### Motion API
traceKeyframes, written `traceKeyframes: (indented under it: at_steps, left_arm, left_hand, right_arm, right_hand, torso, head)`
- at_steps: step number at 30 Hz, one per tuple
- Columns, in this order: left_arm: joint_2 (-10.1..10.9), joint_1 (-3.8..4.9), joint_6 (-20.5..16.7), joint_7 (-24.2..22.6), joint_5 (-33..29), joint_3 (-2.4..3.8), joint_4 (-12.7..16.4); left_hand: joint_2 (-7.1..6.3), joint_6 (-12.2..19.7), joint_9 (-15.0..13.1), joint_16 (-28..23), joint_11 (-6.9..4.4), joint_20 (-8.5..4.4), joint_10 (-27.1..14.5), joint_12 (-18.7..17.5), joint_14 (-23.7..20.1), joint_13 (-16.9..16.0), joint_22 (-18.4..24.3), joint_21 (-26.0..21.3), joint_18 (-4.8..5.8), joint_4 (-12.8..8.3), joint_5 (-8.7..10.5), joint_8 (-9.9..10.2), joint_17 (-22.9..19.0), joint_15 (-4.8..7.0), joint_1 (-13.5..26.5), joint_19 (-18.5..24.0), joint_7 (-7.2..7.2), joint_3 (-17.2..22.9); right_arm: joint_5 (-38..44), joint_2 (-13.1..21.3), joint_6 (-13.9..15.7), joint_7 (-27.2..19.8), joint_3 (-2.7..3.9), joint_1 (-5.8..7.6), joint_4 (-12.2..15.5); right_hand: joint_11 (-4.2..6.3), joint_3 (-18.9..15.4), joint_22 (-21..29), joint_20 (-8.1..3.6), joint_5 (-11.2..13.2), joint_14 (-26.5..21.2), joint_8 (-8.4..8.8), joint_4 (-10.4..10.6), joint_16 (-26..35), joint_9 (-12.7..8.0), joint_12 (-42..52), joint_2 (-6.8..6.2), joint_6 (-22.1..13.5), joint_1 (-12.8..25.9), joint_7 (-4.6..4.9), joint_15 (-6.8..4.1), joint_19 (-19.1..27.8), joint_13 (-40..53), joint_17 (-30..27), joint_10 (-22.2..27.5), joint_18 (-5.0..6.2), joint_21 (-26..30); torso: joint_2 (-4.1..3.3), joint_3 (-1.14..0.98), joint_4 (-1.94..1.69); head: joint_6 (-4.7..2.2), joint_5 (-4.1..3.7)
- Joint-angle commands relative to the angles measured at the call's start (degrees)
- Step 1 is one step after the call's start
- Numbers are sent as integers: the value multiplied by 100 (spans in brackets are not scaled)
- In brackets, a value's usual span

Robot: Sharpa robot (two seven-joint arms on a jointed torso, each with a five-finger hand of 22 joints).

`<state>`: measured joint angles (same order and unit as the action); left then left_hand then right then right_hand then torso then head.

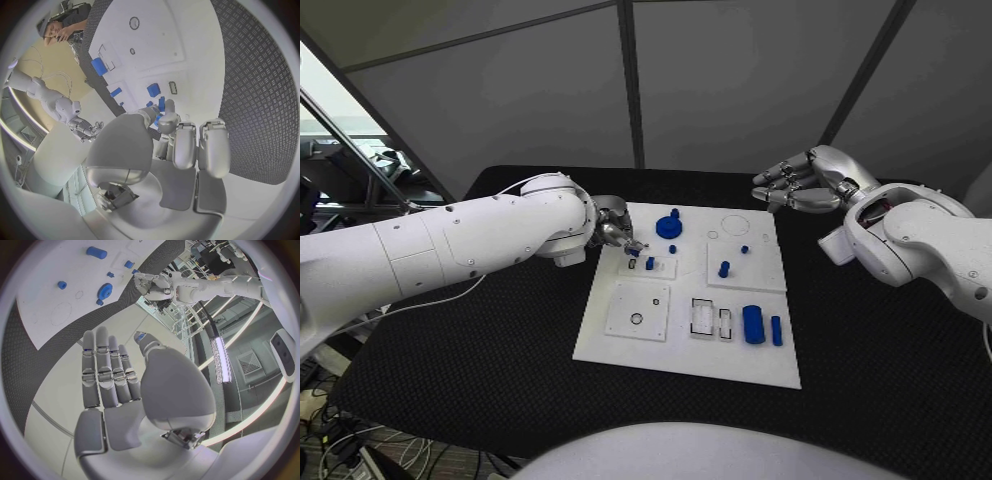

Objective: Assemble the parts on the task board

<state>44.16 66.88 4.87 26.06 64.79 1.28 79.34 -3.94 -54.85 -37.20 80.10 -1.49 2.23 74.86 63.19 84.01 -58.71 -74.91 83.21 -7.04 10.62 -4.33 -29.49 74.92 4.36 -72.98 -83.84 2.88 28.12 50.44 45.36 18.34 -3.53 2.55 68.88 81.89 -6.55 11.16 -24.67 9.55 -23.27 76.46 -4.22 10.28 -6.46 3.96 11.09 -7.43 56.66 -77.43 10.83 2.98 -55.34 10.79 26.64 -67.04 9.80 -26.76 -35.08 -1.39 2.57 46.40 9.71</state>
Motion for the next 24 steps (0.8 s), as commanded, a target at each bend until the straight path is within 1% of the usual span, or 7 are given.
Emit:
traceKeyframes:
  at_steps: [1,6,13,20,24]
  left_arm:
    - [8,-28,-126,117,175,3,37]
    - [14,-82,-9,237,280,0,83]
    - [7,-133,93,368,410,-5,108]
    - [-22,-149,122,424,501,-6,58]
    - [-28,-152,129,450,524,-7,44]
  left_hand:
    - [-44,8,-10,-21,6,-40,50,21,321,-6,-997,27,513,-683,4,-27,463,27,26,-200,-15,713]
    - [-57,6,-16,-20,4,-42,57,25,321,-9,-1002,30,515,-697,4,-33,465,29,41,-203,-16,754]
    - [-78,6,-25,-20,2,-44,66,29,321,-11,-1009,36,517,-719,4,-42,465,31,60,-209,-18,810]
    - [-104,4,-37,-19,-1,-47,75,29,321,-8,-1020,47,520,-746,2,-55,466,34,85,-218,-19,885]
    - [-112,5,-42,-17,-1,-48,79,30,322,-8,-1024,50,521,-755,2,-60,469,35,95,-220,-19,912]
  right_arm:
    - [-15,-1,-36,-54,4,11,4]
    - [-15,0,-38,-53,4,10,5]
    - [-15,-6,-42,-54,4,10,2]
    - [-3,-9,-43,-56,3,10,3]
    - [22,-9,-46,-56,3,10,5]
  right_hand:
    - [3,-36,8,-3,-19,40,-8,10,28,4,15,40,-26,-35,1,1,-46,-6,-9,26,64,25]
    - [3,-36,8,-3,-19,40,-8,10,28,4,15,40,-26,-35,1,1,-46,-6,-9,26,64,25]
    - [3,-36,8,-3,-19,40,-8,10,28,4,15,40,-26,-35,1,1,-46,-6,-9,26,64,25]
    - [3,-37,11,-4,-36,43,-9,15,33,4,17,40,-26,-33,2,1,-51,-12,-11,26,63,31]
    - [3,-37,11,-4,-36,43,-9,15,33,4,17,40,-26,-33,2,1,-51,-12,-11,26,63,31]
  torso:
    - [-6,0,5]
    - [-5,-1,2]
    - [-1,-1,1]
    - [-5,0,7]
    - [-6,0,4]
  head:
    - [7,-2]
    - [28,3]
    - [33,10]
    - [37,16]
    - [44,10]
